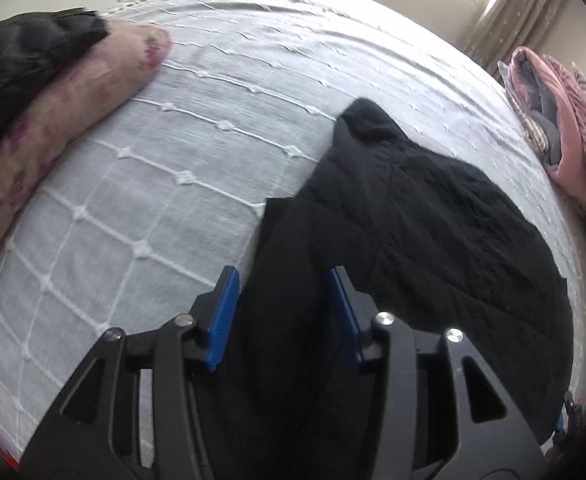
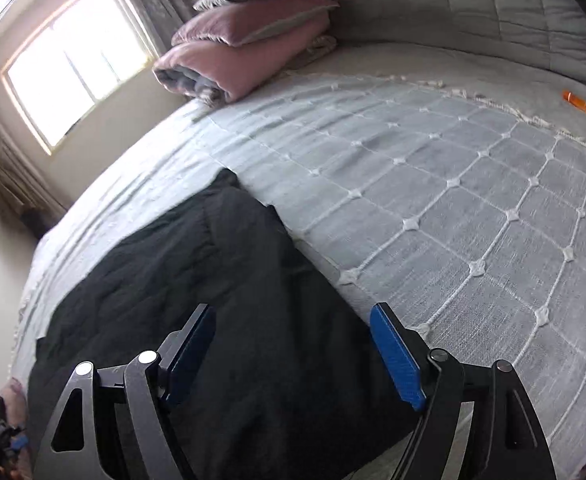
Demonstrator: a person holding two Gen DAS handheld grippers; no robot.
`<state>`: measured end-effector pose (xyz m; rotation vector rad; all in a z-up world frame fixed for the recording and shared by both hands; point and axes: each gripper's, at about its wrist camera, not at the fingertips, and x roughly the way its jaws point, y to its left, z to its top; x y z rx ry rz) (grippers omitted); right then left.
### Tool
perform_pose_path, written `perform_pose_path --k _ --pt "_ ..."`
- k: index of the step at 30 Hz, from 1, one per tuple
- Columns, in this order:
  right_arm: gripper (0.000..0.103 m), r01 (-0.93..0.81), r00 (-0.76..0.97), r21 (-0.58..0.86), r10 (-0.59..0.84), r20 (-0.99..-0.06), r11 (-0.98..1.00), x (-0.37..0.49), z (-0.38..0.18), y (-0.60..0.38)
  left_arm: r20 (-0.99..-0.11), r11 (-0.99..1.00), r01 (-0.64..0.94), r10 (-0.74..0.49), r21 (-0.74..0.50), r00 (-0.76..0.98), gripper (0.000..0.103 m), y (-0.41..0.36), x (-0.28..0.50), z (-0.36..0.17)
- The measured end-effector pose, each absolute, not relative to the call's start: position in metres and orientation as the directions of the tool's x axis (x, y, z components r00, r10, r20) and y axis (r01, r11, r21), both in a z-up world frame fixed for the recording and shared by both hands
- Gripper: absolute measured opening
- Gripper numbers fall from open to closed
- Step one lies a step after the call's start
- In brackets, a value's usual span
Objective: Fold large clothes
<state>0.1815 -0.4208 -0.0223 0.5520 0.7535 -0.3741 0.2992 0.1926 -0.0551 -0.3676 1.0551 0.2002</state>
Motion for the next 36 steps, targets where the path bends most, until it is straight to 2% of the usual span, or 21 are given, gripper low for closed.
perform_pose_path --k 1,3,5,7,10,15,21,24,26,27,28,29,31,33,35,36 --pt "0.058 0.493 0.666 0.334 -0.102 -0.739 0.803 0.189 -0.029 -0.423 -0.888 0.927 -0.333 -0.003 -0.175 0.459 0.047 0.189 0.305 -0.063" --pt "0.035 0.478 0.662 0.360 -0.059 -0.747 0.801 0.202 -0.038 -0.427 -0.889 0.925 -0.348 0.025 -0.153 0.457 0.035 0.186 0.307 -0.070" --pt "0.023 0.493 0.673 0.380 -0.065 -0.737 0.783 0.208 -0.041 -0.431 -0.871 0.915 -0.373 0.052 -0.154 0.488 0.012 0.189 0.301 -0.069" --pt "0.015 0.486 0.688 0.400 -0.057 -0.724 0.777 0.213 -0.040 -0.429 -0.850 0.903 -0.393 0.062 -0.176 0.524 0.007 0.194 0.295 -0.065" --pt "0.012 0.447 0.715 0.397 -0.053 -0.697 0.802 0.226 -0.035 -0.417 -0.827 0.879 -0.429 0.078 -0.206 0.557 0.006 0.199 0.286 -0.065" --pt "0.011 0.381 0.733 0.379 -0.025 -0.680 0.844 0.255 -0.034 -0.405 -0.808 0.869 -0.464 0.145 -0.173 0.571 0.006 0.193 0.281 -0.067" --pt "0.011 0.501 0.686 0.403 -0.068 -0.724 0.766 0.252 -0.052 -0.433 -0.802 0.849 -0.508 0.199 -0.146 0.563 0.003 0.197 0.274 -0.066" --pt "0.012 0.521 0.664 0.394 -0.070 -0.744 0.757 0.243 -0.053 -0.438 -0.815 0.868 -0.465 0.139 -0.172 0.563 0.002 0.198 0.272 -0.066" --pt "0.012 0.527 0.634 0.337 -0.096 -0.768 0.780 0.245 -0.053 -0.433 -0.820 0.856 -0.470 0.102 -0.216 0.564 0.003 0.205 0.269 -0.062" --pt "0.016 0.523 0.627 0.316 -0.106 -0.772 0.791 0.245 -0.053 -0.430 -0.820 0.847 -0.474 0.084 -0.241 0.566 0.003 0.208 0.268 -0.059" --pt "0.017 0.520 0.622 0.300 -0.114 -0.774 0.800 0.247 -0.053 -0.428 -0.817 0.839 -0.474 0.063 -0.267 0.573 0.005 0.210 0.267 -0.054" --pt "0.018 0.522 0.613 0.275 -0.130 -0.780 0.808 0.247 -0.051 -0.425 -0.814 0.839 -0.468 0.053 -0.278 0.578 0.012 0.209 0.266 -0.049" --pt "0.021 0.540 0.599 0.254 -0.155 -0.785 0.802 0.246 -0.045 -0.425 -0.804 0.854 -0.455 0.077 -0.252 0.590 0.021 0.203 0.263 -0.036" --pt "0.021 0.541 0.632 0.284 -0.160 -0.758 0.791 0.232 -0.026 -0.422 -0.774 0.883 -0.423 0.119 -0.205 0.622 0.028 0.189 0.259 -0.018" --pt "0.021 0.511 0.685 0.286 -0.183 -0.705 0.811 0.217 -0.003 -0.412 -0.749 0.922 -0.346 0.102 -0.177 0.655 0.042 0.164 0.256 -0.003" --pt "0.021 0.500 0.700 0.275 -0.196 -0.687 0.821 0.209 0.004 -0.407 -0.742 0.936 -0.310 0.088 -0.167 0.664 0.044 0.153 0.257 0.002"
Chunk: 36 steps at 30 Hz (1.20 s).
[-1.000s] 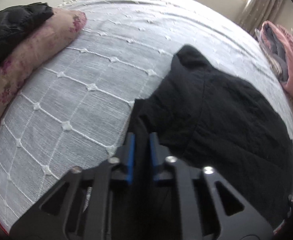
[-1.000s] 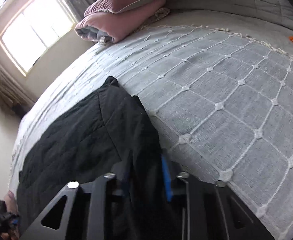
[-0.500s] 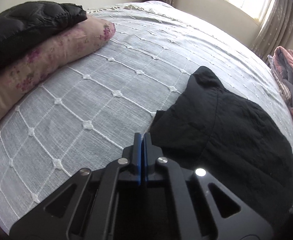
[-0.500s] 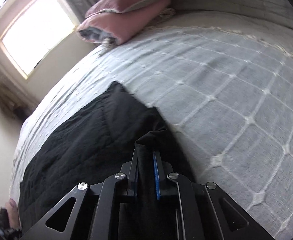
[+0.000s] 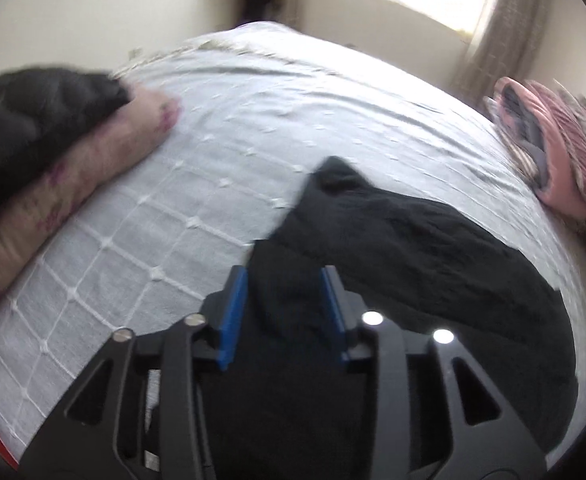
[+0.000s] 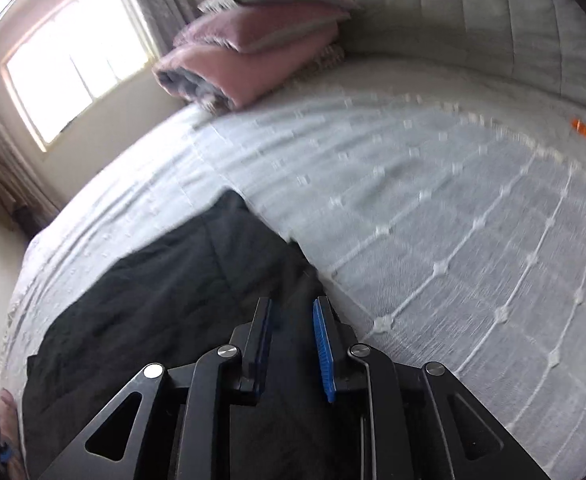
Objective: Fold large clothes
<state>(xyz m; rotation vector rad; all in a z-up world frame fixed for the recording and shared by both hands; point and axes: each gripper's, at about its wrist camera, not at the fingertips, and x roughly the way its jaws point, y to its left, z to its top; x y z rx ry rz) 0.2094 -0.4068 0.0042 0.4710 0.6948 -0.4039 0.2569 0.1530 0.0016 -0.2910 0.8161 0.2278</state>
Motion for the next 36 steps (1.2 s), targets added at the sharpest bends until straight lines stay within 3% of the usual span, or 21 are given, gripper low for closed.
perform_pose_path --k 4,8,11,14,20,23,27,30,32,36 --pt "0.022 0.381 0.748 0.215 -0.163 -0.644 0.899 0.202 0.021 -0.377 -0.733 0.986 -0.126 0.008 -0.106 0.680 0.049 0.087 0.265 0.005" --pt "0.022 0.291 0.617 0.219 -0.008 -0.787 0.931 0.236 -0.027 -0.361 -0.799 0.990 -0.131 0.041 -0.048 0.599 0.049 0.055 0.283 -0.035" --pt "0.022 0.296 0.575 0.194 -0.012 -0.818 0.935 0.254 -0.054 -0.359 -0.850 0.987 -0.150 0.024 -0.065 0.526 0.049 0.056 0.293 -0.063" --pt "0.022 0.284 0.609 0.160 -0.049 -0.792 0.945 0.270 -0.061 -0.354 -0.844 0.987 -0.146 0.023 -0.066 0.536 0.049 0.057 0.291 -0.055" --pt "0.022 0.285 0.613 0.098 -0.102 -0.784 0.953 0.278 -0.064 -0.350 -0.843 0.984 -0.076 -0.096 -0.161 0.529 0.056 0.042 0.295 -0.038" --pt "0.026 0.299 0.604 0.130 -0.083 -0.792 0.945 0.277 -0.055 -0.357 -0.843 0.989 0.023 -0.139 -0.149 0.520 0.057 0.013 0.300 -0.033" --pt "0.035 0.273 0.646 0.290 0.048 -0.761 0.917 0.270 -0.041 -0.358 -0.870 0.970 0.187 -0.224 -0.155 0.440 0.065 -0.039 0.318 -0.046" --pt "0.048 0.269 0.620 0.296 0.070 -0.782 0.917 0.273 -0.046 -0.353 -0.894 0.984 0.172 -0.109 -0.037 0.435 0.077 -0.063 0.335 -0.064" --pt "0.050 0.254 0.602 0.261 0.059 -0.796 0.931 0.276 -0.051 -0.347 -0.894 0.992 0.129 -0.063 -0.006 0.443 0.087 -0.065 0.350 -0.068" --pt "0.051 0.240 0.601 0.213 0.027 -0.799 0.947 0.274 -0.050 -0.340 -0.909 0.997 0.080 -0.036 -0.003 0.416 0.087 -0.062 0.376 -0.065"
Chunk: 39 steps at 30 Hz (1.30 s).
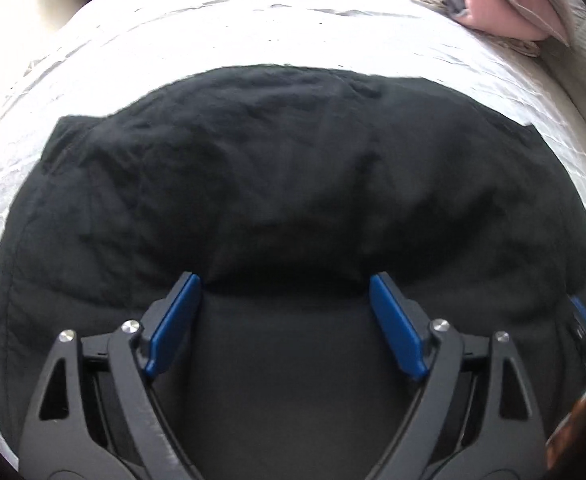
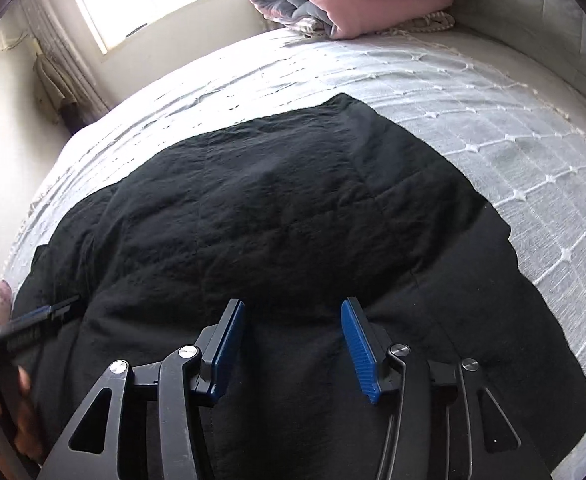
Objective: Fold large clothes
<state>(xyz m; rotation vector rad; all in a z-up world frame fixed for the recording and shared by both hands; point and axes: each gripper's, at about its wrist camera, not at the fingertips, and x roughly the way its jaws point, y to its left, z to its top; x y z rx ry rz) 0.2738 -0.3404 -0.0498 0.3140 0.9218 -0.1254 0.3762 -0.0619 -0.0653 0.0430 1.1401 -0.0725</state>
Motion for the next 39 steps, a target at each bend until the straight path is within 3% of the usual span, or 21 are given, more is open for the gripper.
perform_pose_path --k 8,13,19,24,31,36,37,39 --pt "0.056 0.269 0.610 0.361 0.132 -0.781 0.893 0.263 -0.046 -0.360 -0.874 0.999 0.046 -0.016 0.008 0.486 0.087 -0.052 0.379 -0.079" --pt "0.056 0.251 0.594 0.294 0.093 -0.799 0.922 0.263 -0.047 -0.351 -0.879 1.000 0.028 -0.012 0.002 0.477 0.081 -0.051 0.376 -0.065" --pt "0.062 0.222 0.689 0.413 0.158 -0.708 0.883 0.230 -0.021 -0.361 -0.848 0.995 0.064 0.034 0.080 0.528 0.081 -0.045 0.382 -0.038" --pt "0.062 0.285 0.681 0.412 0.120 -0.722 0.865 0.227 -0.027 -0.380 -0.878 0.999 -0.038 0.003 -0.017 0.478 0.081 0.018 0.430 -0.027" --pt "0.062 0.404 0.721 0.422 0.002 -0.693 0.812 0.223 -0.013 -0.413 -0.911 0.958 -0.287 0.136 0.020 0.390 0.081 0.134 0.471 -0.049" --pt "0.062 0.362 0.738 0.538 0.118 -0.665 0.761 0.232 -0.015 -0.407 -0.935 0.943 -0.331 0.078 -0.044 0.345 0.081 0.152 0.474 -0.074" --pt "0.062 0.346 0.730 0.512 0.117 -0.674 0.786 0.234 -0.013 -0.401 -0.936 0.942 -0.336 0.097 -0.024 0.338 0.077 0.150 0.475 -0.077" --pt "0.062 0.339 0.706 0.435 0.079 -0.703 0.834 0.239 -0.011 -0.391 -0.935 0.948 -0.318 0.098 -0.016 0.341 0.059 0.144 0.478 -0.079"
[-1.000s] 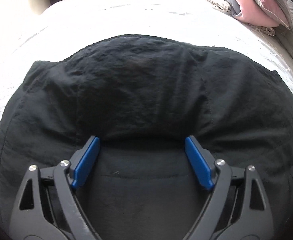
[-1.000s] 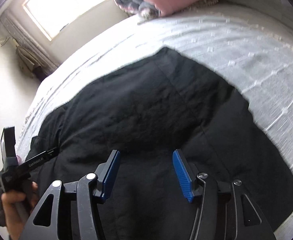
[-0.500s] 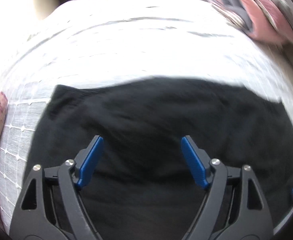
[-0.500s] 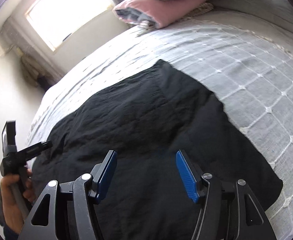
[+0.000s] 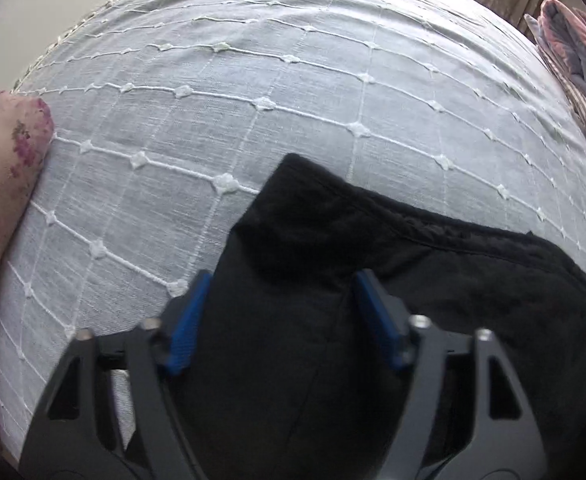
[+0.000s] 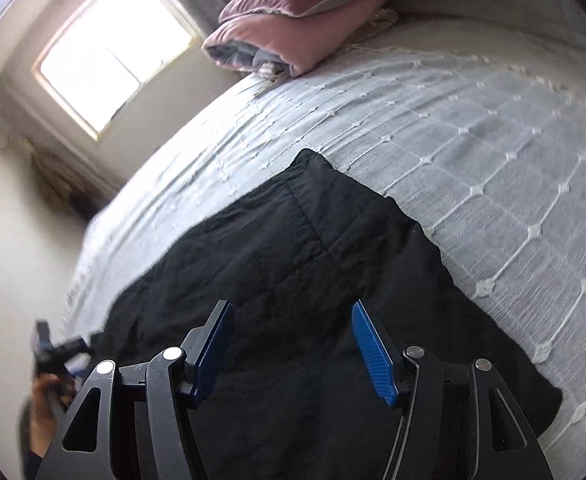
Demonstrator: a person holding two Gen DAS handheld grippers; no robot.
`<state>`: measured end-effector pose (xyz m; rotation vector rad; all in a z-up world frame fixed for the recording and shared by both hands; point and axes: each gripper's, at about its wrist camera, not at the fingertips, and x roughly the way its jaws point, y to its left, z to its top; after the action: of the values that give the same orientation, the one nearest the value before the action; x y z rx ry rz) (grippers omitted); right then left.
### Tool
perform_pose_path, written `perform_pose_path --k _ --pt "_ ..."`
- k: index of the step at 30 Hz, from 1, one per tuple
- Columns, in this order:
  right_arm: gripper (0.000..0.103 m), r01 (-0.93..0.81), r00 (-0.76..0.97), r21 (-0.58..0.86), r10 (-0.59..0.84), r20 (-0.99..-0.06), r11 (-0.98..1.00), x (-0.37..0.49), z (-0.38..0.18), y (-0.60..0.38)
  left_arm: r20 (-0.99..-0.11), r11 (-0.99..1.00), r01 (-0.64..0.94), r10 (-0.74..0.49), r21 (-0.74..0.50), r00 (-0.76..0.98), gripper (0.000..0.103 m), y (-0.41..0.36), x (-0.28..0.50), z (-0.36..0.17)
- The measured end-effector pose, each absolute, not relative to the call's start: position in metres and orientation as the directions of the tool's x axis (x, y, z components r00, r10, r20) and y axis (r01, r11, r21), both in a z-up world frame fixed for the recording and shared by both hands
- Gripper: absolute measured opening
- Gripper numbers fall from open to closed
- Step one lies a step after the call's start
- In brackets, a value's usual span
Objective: Fold large clothes
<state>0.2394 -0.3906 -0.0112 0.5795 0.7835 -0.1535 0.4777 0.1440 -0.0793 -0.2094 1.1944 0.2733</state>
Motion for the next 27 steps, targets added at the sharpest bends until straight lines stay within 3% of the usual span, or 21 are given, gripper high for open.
perform_pose_path --k 1,2,3,12,17,23,27 --pt "0.062 0.344 0.698 0.415 0.066 -0.713 0.842 0.240 -0.012 -0.389 -0.931 0.949 -0.315 0.111 -0.005 0.348 0.045 0.141 0.478 -0.078" --pt "0.062 0.346 0.696 0.419 0.070 -0.715 0.839 0.240 -0.013 -0.388 -0.923 0.943 -0.329 0.172 0.053 0.344 0.018 0.137 0.478 -0.076" --pt "0.062 0.342 0.697 0.438 0.088 -0.712 0.832 0.241 -0.015 -0.389 -0.918 0.937 -0.336 0.217 0.100 0.331 0.010 0.136 0.476 -0.076" --pt "0.062 0.310 0.693 0.464 0.137 -0.707 0.830 0.244 -0.017 -0.383 -0.866 0.923 -0.385 0.202 0.011 0.458 0.006 0.157 0.462 -0.044" --pt "0.062 0.310 0.695 0.435 0.110 -0.710 0.845 0.245 -0.014 -0.380 -0.803 0.899 -0.439 0.260 -0.002 0.536 0.004 0.166 0.456 -0.016" --pt "0.062 0.262 0.679 0.391 0.119 -0.724 0.882 0.252 -0.016 -0.366 -0.818 0.898 -0.417 0.343 0.142 0.461 0.004 0.150 0.460 -0.055" --pt "0.062 0.285 0.627 0.366 0.116 -0.770 0.886 0.259 -0.031 -0.366 -0.868 0.915 -0.386 0.286 0.122 0.405 0.007 0.152 0.460 -0.079"
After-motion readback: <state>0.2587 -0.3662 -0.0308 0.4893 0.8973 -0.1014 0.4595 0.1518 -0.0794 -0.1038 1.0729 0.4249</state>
